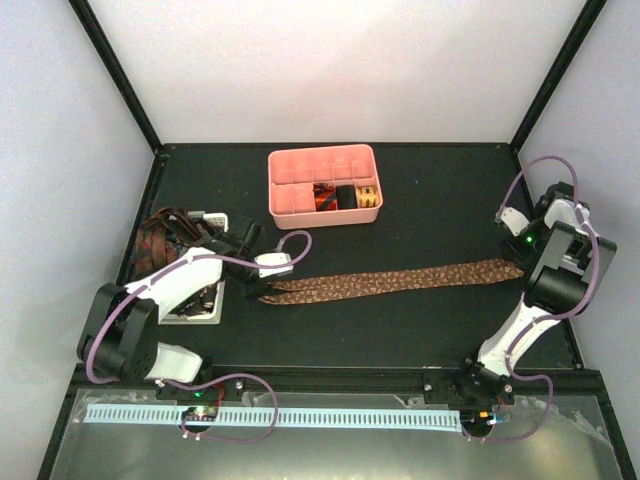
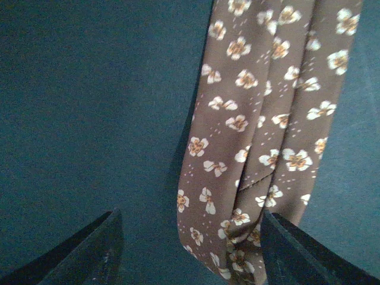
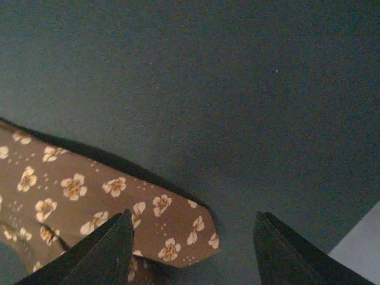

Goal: Roll the ties
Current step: Flatten out the tie at the center of the board.

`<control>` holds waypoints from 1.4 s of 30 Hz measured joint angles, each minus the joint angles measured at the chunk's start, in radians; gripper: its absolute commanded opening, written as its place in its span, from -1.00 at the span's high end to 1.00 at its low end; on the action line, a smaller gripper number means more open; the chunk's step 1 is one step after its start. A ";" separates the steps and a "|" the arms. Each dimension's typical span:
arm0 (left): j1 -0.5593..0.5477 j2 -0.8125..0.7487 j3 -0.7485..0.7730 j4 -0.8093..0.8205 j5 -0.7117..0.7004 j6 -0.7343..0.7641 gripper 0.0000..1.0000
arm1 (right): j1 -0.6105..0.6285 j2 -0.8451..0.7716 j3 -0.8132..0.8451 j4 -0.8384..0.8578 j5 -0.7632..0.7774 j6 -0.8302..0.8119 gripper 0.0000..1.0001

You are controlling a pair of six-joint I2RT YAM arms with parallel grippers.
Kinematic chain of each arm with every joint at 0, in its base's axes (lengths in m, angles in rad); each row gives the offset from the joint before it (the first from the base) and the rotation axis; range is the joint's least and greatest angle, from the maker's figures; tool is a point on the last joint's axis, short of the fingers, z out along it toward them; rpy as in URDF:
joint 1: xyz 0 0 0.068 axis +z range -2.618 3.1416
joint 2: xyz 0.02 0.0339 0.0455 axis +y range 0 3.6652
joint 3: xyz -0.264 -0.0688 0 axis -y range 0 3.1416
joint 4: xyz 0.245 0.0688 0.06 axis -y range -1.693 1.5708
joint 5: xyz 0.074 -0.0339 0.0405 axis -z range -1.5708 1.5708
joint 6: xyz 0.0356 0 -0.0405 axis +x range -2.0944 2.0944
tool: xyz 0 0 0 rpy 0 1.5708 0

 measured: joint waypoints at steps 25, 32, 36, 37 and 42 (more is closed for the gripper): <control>-0.008 0.040 0.183 -0.132 0.095 -0.027 -0.37 | -0.093 -0.145 -0.312 0.217 0.063 0.086 -0.14; -0.013 0.049 0.196 -0.151 0.094 -0.038 -0.37 | -0.093 -0.245 -0.428 0.231 0.060 0.071 0.37; -0.017 0.054 0.217 -0.158 0.094 -0.042 -0.37 | -0.093 -0.259 -0.448 0.225 0.056 0.067 0.83; -0.019 0.054 0.223 -0.158 0.094 -0.044 -0.37 | -0.093 -0.259 -0.449 0.229 0.057 0.067 0.86; -0.022 0.054 0.235 -0.161 0.093 -0.048 -0.37 | -0.103 -0.248 -0.429 0.323 0.112 0.084 0.67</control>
